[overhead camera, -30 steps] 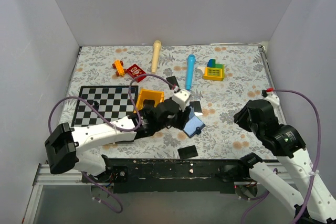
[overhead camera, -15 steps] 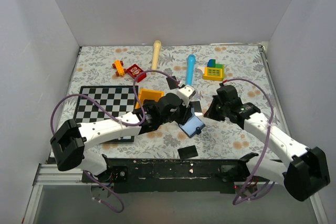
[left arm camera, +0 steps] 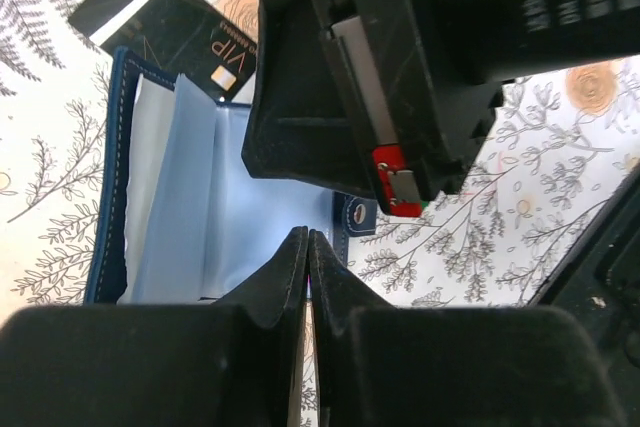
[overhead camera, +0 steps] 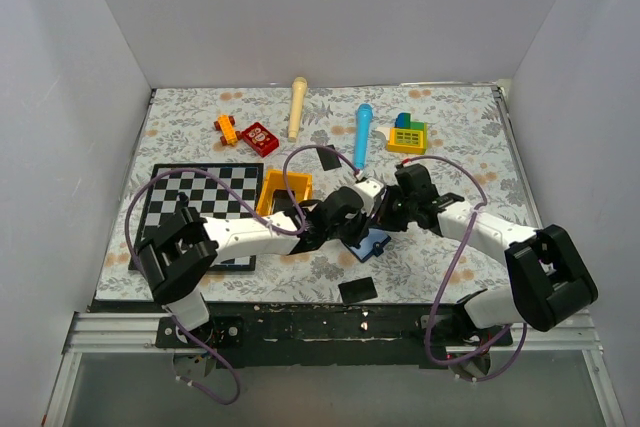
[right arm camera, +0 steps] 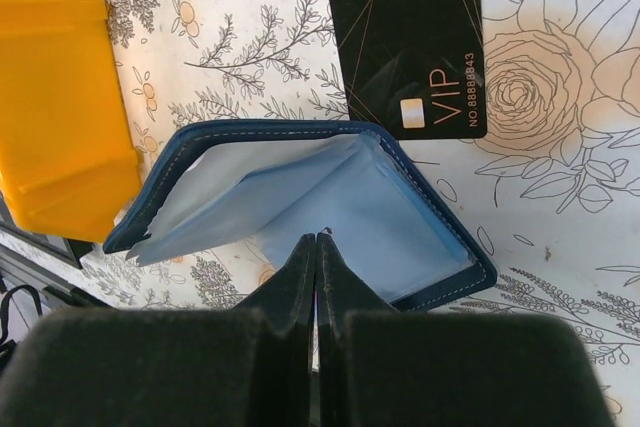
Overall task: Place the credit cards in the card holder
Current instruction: Pick up the card holder from the corner of the board.
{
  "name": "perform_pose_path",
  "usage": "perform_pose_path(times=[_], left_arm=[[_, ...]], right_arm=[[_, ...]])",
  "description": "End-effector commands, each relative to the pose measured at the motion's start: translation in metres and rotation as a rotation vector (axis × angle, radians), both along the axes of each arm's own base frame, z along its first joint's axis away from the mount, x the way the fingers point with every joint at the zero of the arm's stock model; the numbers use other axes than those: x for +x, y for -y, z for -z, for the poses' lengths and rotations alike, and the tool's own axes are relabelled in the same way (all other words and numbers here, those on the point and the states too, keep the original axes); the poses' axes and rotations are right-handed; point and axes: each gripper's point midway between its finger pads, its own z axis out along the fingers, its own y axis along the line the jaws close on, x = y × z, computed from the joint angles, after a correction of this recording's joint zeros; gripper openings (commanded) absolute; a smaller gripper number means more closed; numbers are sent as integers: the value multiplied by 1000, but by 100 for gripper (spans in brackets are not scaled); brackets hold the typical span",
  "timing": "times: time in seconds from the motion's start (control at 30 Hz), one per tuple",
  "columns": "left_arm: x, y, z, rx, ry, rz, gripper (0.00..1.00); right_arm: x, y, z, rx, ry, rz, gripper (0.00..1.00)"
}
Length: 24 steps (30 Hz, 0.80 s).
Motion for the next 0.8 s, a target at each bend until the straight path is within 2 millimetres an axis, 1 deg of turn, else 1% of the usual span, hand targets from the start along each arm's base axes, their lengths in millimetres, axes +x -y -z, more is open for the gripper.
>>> perform_pose_path(times=[0.0,0.1,0.2,0.37,0.5,0.6,0.77], left_arm=[[7,16,-14,-62,29,-3,0],[9,16,-2,-42,24,-16,0],[16,13,3,-23,40,-49,0],[30,7,1,-37,50,-110,0],[45,1,6,-35,44,-156,0],[54,-5,13,-11,48,-173,0],[60,-15,29,30,42,-194,0]], right_arm=[[3,-6,2,46,11,6,1],[0,-5,8,44,-7,16,1],[-2,-3,13,41,-20,24,1],[-8,0,16,35,-34,25,1],[-13,3,17,29,-46,28,1],[-16,5,20,20,-53,30,1],[-22,7,30,9,-85,33,1]])
